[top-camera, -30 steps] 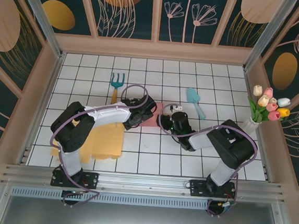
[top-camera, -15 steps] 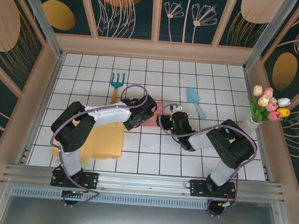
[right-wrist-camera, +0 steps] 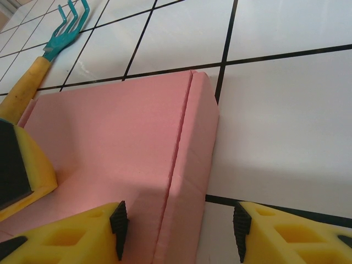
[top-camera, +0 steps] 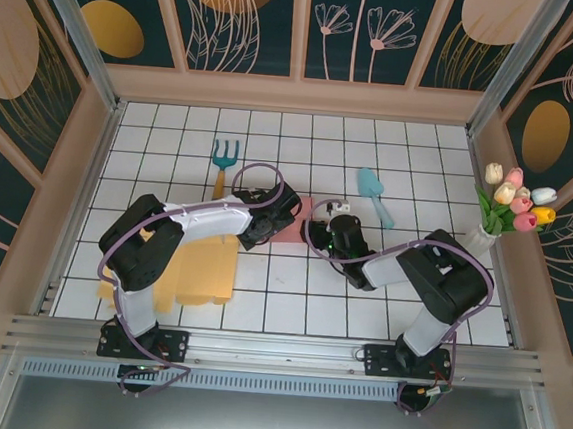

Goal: Fold the paper box

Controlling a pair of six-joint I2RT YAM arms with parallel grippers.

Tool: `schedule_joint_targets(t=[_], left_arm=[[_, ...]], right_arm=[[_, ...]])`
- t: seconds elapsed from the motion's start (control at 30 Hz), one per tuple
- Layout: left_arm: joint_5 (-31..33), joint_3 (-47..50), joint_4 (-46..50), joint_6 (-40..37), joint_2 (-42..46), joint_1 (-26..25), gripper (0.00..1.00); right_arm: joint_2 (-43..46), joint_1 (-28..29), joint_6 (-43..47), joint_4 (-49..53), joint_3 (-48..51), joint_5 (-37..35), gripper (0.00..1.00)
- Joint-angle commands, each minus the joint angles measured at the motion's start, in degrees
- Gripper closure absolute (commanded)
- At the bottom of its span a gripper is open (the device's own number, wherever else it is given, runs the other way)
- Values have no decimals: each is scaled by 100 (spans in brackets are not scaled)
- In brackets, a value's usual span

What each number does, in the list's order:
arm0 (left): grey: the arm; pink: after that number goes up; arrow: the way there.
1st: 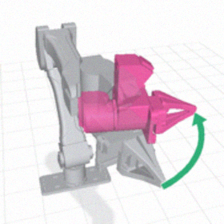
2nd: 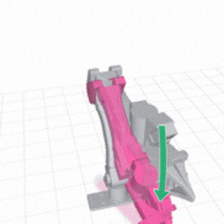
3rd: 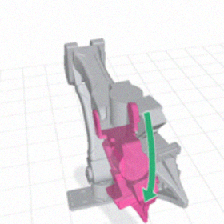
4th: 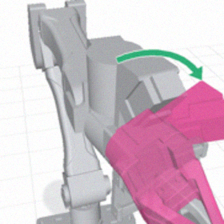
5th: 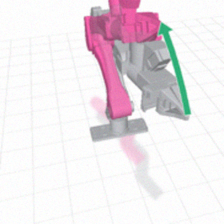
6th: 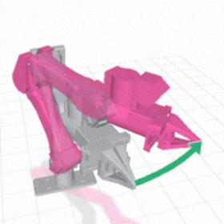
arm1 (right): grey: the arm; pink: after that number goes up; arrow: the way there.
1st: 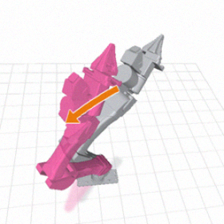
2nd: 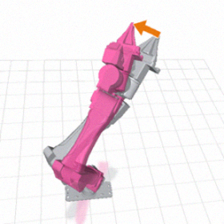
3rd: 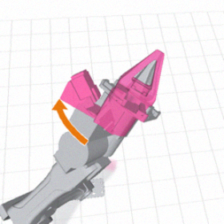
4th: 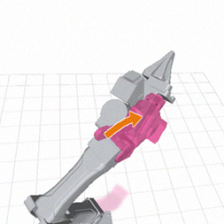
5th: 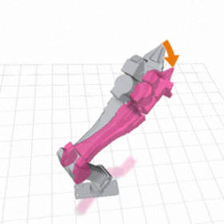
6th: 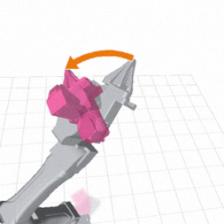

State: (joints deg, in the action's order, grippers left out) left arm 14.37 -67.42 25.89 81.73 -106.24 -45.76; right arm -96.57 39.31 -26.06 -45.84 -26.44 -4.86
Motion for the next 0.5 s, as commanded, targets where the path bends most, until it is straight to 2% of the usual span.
schedule_joint_targets(t=[0.0,0.2,0.47], left_arm=[[10,224,102,63,-152,-33,4],[22,308,66,63,-163,-33,4],[35,333,63,49,-147,-24,4]], right_arm=[[140,11,-22,645,226,94,43],[400,48,-30,801,292,34,43],[1211,229,-47,1337,380,-235,44]])
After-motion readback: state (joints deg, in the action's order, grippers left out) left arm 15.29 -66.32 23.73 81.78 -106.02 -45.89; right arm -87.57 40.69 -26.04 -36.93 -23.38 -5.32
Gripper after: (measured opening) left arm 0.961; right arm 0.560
